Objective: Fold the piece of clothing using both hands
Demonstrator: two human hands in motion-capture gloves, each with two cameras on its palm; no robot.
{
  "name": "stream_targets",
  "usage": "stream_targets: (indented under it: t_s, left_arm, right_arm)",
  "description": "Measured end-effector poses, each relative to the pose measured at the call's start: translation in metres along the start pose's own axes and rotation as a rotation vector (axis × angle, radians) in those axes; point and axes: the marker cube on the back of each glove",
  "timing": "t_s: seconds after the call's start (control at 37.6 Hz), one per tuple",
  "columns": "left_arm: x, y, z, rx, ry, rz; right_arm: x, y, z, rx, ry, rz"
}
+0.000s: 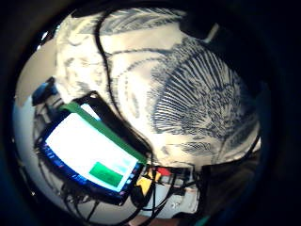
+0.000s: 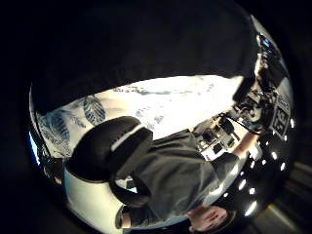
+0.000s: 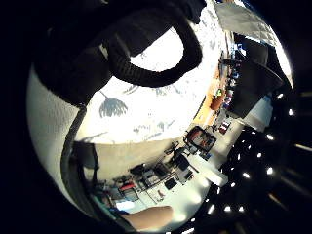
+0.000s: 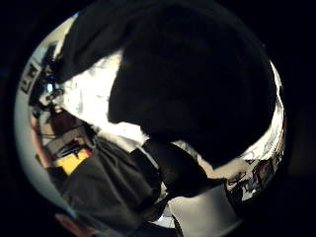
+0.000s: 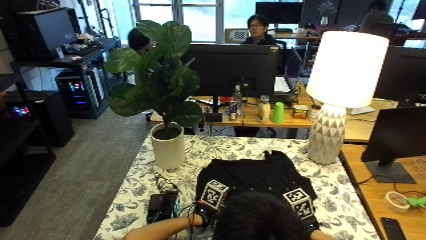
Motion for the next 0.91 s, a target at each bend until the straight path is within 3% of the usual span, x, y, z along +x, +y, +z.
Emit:
stream_targets:
  t_s: [0.08, 0.19, 0.37, 0.45, 0.67, 0.91]
  left_arm:
    - [0.006, -0.019, -0.006, 0.214, -0.052, 0.108]
    - [0.004, -0.022, -0.018, 0.362, -0.082, 0.074]
    - [0.0, -0.035, -0.04, 0.539, -0.126, 0.053]
    - [-0.003, -0.039, -0.046, 0.538, -0.118, 0.041]
    - [-0.021, -0.003, -0.072, 0.534, -0.139, 0.063]
    - [-0.036, 0.06, -0.082, 0.244, -0.055, 0.187]
  right_arm:
    - [-0.001, -0.004, 0.005, 0.029, 0.011, -0.011]
    - [0.002, -0.012, 0.002, 0.123, 0.003, -0.033]
    - [0.007, -0.032, -0.013, 0.436, 0.141, -0.059]
    - [0.011, -0.034, -0.022, 0.52, 0.186, -0.073]
    - [0.024, 0.001, -0.071, 0.503, 0.08, -0.098]
    - [-0.001, 0.066, -0.122, 0.309, 0.212, -0.248]
